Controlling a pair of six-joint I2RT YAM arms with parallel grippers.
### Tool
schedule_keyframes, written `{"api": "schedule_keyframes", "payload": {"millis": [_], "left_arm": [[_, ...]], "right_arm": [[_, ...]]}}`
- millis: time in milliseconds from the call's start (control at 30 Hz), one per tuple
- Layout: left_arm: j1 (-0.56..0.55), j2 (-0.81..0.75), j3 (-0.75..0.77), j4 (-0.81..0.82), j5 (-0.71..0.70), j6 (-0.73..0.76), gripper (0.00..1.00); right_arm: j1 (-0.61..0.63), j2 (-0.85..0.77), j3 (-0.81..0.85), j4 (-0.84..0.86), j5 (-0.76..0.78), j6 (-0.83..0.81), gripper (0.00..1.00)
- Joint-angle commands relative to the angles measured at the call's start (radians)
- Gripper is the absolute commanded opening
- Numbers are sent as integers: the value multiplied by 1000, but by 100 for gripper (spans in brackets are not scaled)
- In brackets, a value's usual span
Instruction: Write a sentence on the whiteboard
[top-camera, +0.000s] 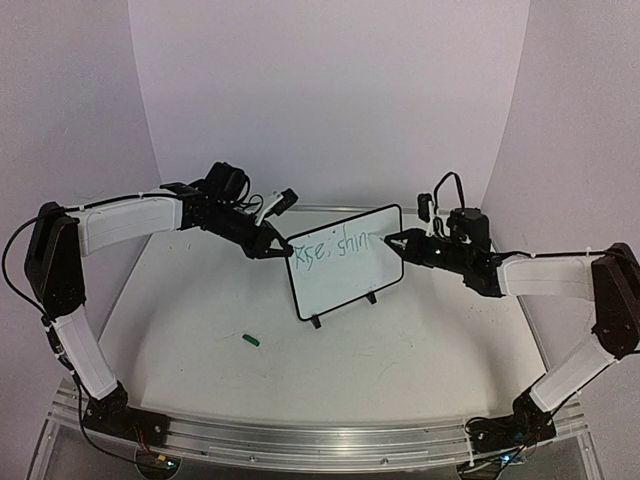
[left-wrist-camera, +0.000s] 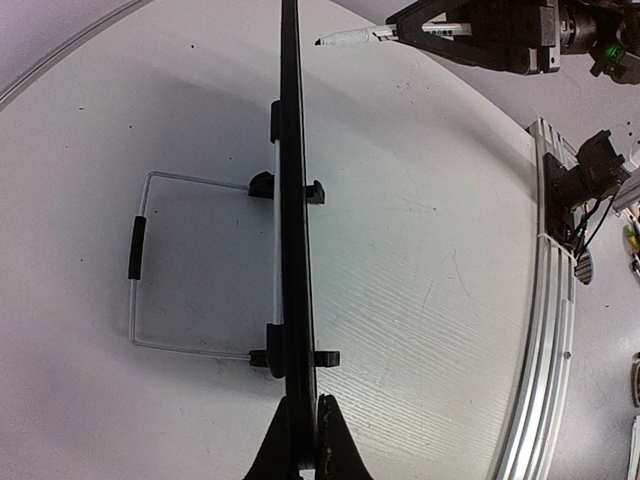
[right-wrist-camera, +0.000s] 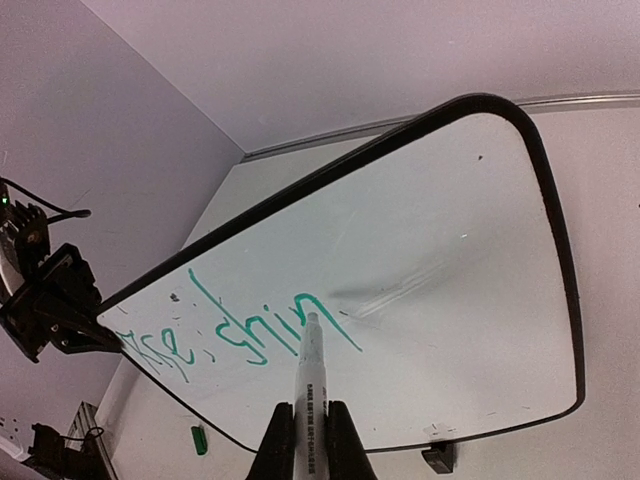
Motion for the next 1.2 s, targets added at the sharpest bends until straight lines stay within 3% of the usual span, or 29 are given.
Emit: {"api": "schedule_keyframes", "payload": {"millis": [0,1167], "left_arm": [[-21,34,-3,-99,-59,51,0],[-23,31,-3,-99,-65,52,0]], "right_arm": [[-1,28,45,19,18,-4,0],[-6,11,69,3,113,1,0]]}}
